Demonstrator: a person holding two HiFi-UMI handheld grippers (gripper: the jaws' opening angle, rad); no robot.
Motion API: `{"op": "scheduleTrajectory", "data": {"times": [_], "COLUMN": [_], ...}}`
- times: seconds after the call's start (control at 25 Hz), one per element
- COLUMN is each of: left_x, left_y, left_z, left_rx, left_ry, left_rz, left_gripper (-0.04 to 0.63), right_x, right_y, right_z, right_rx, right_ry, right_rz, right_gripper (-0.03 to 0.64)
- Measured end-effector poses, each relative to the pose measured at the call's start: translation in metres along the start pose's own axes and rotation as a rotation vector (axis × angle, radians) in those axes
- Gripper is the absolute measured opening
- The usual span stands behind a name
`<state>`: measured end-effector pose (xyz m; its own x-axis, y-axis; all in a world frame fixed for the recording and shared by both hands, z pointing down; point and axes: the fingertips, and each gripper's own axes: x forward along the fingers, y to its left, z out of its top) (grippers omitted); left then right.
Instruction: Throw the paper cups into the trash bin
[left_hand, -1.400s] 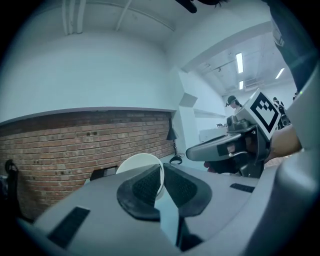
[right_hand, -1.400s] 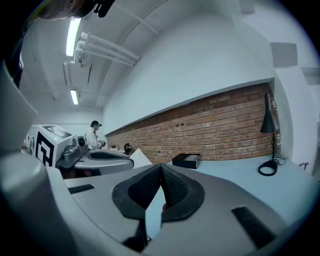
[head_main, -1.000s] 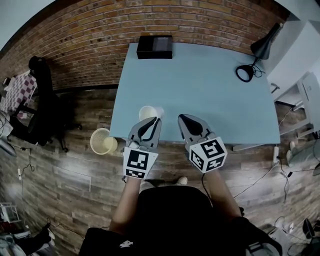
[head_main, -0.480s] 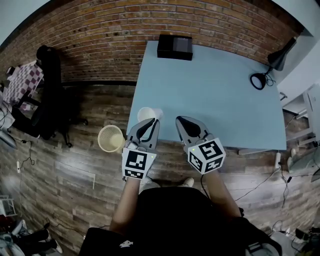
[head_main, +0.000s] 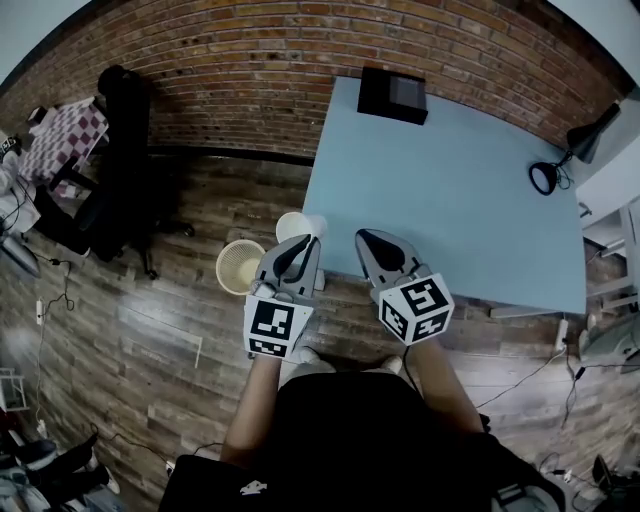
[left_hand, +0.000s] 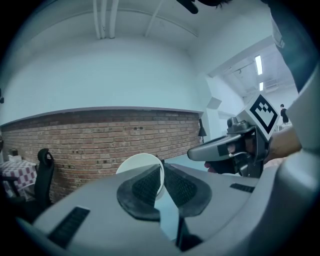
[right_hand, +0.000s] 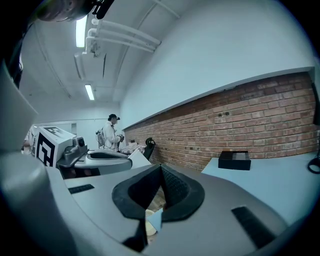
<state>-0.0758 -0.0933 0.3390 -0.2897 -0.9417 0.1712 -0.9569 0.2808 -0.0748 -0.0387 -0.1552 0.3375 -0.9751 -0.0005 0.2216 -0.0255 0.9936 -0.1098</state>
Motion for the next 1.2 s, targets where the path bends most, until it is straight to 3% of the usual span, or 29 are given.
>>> {"op": "scheduleTrajectory", "data": {"times": [0.68,1.2], "left_x": [-0.085,-0.125], "left_y": [0.110,0.158], "left_z": [-0.031,-0.046], "left_rx": [-0.057,-0.085], "left_ry": [-0.004,-0.002], "left_rz": [0.123,0.211], "left_gripper": [0.028,0.028], "right_x": [0.083,0.119], "right_y": [0.093,0.151], "right_z": [0.006,-0.006], "right_rx": [-0.028,-0.035], "right_ry": [0.041,0.074], "right_rz": [0.097,0.212], "right_gripper": [0.005,0.005]}}
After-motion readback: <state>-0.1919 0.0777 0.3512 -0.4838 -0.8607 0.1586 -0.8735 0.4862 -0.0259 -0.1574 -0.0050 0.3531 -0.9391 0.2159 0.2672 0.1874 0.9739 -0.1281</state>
